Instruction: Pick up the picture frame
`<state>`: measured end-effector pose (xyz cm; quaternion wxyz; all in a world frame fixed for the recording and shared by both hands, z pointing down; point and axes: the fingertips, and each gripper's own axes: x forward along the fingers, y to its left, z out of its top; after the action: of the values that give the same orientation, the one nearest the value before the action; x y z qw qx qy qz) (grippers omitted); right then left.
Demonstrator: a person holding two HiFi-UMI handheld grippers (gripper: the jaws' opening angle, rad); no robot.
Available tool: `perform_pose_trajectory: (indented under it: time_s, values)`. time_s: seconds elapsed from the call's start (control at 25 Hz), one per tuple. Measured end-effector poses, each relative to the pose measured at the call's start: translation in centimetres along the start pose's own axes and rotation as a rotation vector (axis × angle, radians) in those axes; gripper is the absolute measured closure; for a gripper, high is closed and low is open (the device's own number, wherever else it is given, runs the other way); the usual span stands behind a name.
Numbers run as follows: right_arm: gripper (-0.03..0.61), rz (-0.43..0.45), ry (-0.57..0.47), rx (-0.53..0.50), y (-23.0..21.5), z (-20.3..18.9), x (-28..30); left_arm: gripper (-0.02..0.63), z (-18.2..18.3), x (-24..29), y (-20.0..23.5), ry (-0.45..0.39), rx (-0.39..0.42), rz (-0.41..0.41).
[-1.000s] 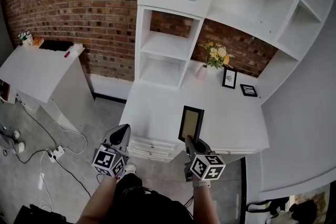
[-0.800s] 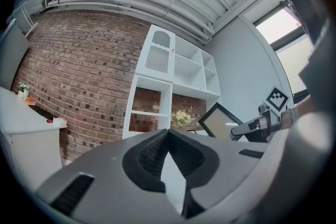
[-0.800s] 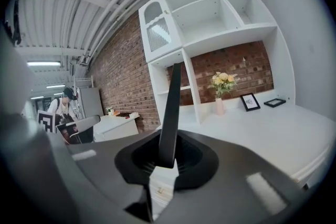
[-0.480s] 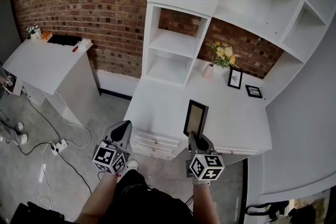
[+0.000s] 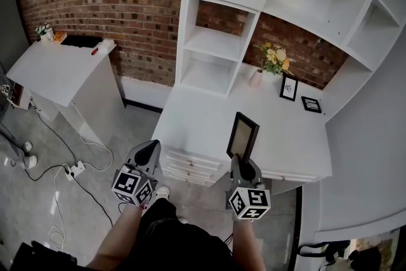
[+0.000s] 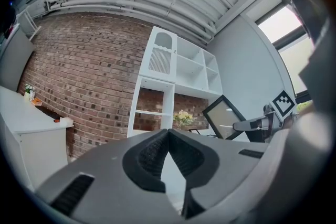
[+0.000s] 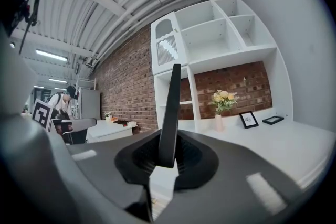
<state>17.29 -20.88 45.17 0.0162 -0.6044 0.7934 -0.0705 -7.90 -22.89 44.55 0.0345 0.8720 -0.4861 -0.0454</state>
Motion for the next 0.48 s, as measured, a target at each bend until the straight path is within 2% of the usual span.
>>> perform_pose_trajectory:
  time_s: [0.48]
  values:
    - [0.534, -0.018, -0.008, 0.003, -0.5, -0.3, -1.3, 0.617, -0.2, 0.3, -0.7, 0.0, -0.013, -0.016]
